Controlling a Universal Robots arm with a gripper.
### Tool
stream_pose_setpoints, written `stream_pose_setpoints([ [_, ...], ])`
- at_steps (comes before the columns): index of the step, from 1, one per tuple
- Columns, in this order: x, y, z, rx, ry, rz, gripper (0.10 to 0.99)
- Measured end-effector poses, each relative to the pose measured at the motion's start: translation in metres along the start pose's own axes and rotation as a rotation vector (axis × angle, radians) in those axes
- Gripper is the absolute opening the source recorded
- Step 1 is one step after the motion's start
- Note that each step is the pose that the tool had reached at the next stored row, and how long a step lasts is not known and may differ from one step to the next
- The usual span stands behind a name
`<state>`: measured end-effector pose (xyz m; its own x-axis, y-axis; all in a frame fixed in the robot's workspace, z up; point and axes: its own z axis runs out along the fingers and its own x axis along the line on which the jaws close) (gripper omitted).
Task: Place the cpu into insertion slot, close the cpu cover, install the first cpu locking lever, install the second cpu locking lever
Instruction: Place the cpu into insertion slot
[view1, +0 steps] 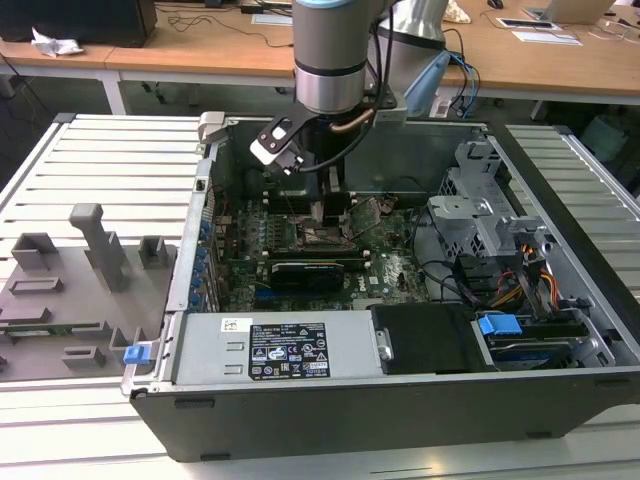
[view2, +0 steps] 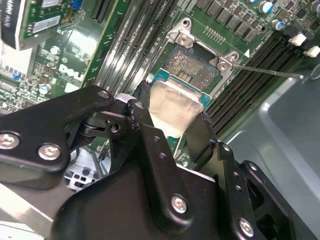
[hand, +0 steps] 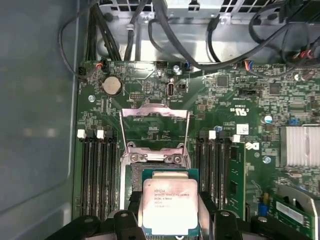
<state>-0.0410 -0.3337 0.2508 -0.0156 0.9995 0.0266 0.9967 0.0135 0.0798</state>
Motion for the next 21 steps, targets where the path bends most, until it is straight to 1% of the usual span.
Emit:
stream_pose_setpoints([
  [2, 0.0029, -0.0015, 0.0059, 0.000, 0.0001, 0.000, 0.529],
  [4, 0.0040, -0.0029, 0.0099, 0.000, 0.0001, -0.001, 0.529],
  [6, 0.0051, -0.0058, 0.0160, 0.000, 0.0001, -0.001, 0.529],
  [7, 0.0050, -0.0070, 0.0203, 0.000, 0.0000, -0.001, 0.529],
  [9, 0.0052, -0.0076, 0.0270, 0.003, 0.0001, -0.001, 0.529],
  [10, 0.0052, -0.0078, 0.0290, 0.005, 0.0001, 0.000, 0.529],
  [12, 0.0055, -0.0079, 0.0315, 0.006, -0.0001, 0.003, 0.529],
  [17, 0.0072, -0.0079, 0.0332, 0.006, -0.0002, 0.006, 0.529],
  [19, 0.0078, -0.0083, 0.0363, 0.005, -0.0025, 0.034, 0.529],
  [21, 0.0090, -0.0082, 0.0384, 0.006, -0.0030, 0.039, 0.529],
])
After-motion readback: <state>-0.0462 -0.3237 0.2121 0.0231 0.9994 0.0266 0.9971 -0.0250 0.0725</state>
